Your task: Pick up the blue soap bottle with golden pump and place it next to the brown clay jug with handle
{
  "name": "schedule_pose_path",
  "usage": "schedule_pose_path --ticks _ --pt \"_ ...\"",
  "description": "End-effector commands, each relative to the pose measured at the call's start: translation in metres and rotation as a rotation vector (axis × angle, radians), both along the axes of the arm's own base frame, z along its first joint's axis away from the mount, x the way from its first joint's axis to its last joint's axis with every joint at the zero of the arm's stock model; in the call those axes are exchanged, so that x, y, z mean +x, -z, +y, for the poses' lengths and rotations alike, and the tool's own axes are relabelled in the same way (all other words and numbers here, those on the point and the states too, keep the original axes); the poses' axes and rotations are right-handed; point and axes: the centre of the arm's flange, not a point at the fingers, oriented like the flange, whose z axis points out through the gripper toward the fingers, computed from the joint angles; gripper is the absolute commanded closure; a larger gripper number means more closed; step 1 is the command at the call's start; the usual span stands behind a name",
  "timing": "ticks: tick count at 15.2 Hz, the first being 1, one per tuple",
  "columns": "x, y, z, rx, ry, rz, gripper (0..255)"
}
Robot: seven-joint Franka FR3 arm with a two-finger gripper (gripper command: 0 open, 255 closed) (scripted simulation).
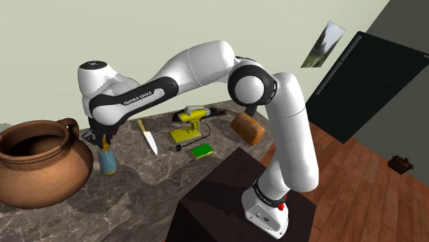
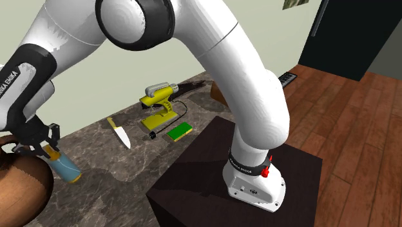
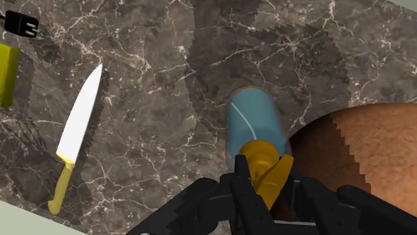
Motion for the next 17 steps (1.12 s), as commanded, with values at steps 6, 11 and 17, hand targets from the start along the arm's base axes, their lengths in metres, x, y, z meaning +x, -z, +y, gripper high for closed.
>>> schedule_pose_path --ticks 6,11,17 --pt "0.001 0.037 0.0 0.0 0.0 -0.001 255" --pt "0.001 0.06 0.0 0.0 0.0 -0.001 255" --pt "0.001 0.06 0.001 0.0 0.0 -0.001 255"
